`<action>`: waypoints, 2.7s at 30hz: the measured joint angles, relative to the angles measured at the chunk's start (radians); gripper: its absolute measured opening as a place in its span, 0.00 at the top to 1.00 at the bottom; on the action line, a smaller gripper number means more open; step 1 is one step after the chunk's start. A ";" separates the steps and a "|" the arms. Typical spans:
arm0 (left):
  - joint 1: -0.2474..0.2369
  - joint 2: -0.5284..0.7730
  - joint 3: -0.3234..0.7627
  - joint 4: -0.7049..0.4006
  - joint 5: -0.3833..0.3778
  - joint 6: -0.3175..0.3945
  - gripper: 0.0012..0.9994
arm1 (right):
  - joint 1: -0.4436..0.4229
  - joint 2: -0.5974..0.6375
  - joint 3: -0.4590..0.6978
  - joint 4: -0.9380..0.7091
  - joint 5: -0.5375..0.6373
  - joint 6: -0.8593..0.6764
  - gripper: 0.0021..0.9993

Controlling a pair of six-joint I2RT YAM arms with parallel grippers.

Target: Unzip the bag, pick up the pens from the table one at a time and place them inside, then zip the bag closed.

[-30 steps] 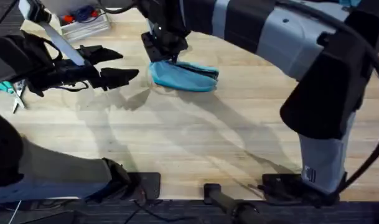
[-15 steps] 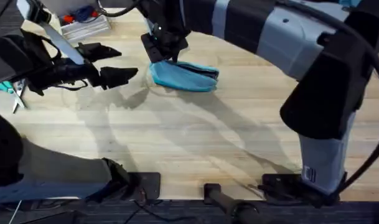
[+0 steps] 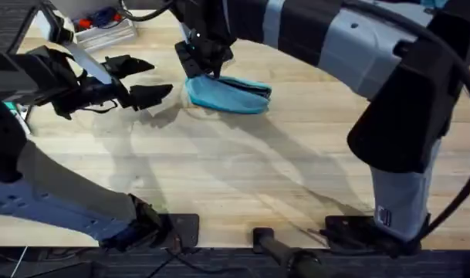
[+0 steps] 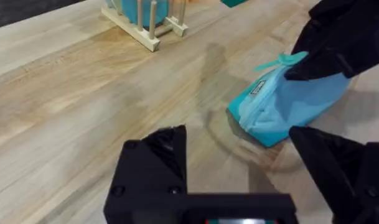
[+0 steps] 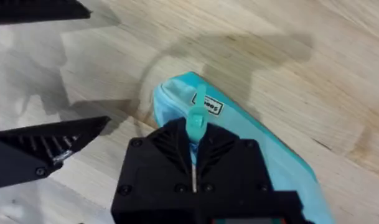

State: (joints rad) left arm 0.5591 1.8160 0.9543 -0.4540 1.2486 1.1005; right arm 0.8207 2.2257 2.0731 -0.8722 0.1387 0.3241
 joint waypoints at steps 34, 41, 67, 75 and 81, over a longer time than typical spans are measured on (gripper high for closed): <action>-0.220 0.088 0.000 0.208 0.065 -0.031 0.22 | 0.000 0.000 0.000 0.000 0.000 -0.003 0.96; -0.220 0.088 0.000 0.207 0.037 -0.032 0.24 | 0.000 0.000 0.000 0.000 0.000 -0.004 0.95; -0.224 0.088 -0.002 0.193 0.047 -0.035 0.93 | 0.000 0.000 0.000 0.008 0.005 -0.003 0.92; -0.225 0.088 -0.002 0.177 0.048 -0.037 0.96 | -0.002 0.000 0.000 0.004 0.007 -0.003 0.91; -0.225 0.088 -0.002 0.162 0.048 -0.037 0.96 | -0.002 0.000 0.000 0.000 0.006 -0.007 0.96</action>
State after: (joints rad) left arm 0.3346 1.9038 0.9524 -0.2918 1.2964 1.0634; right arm 0.8188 2.2257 2.0731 -0.8724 0.1448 0.3170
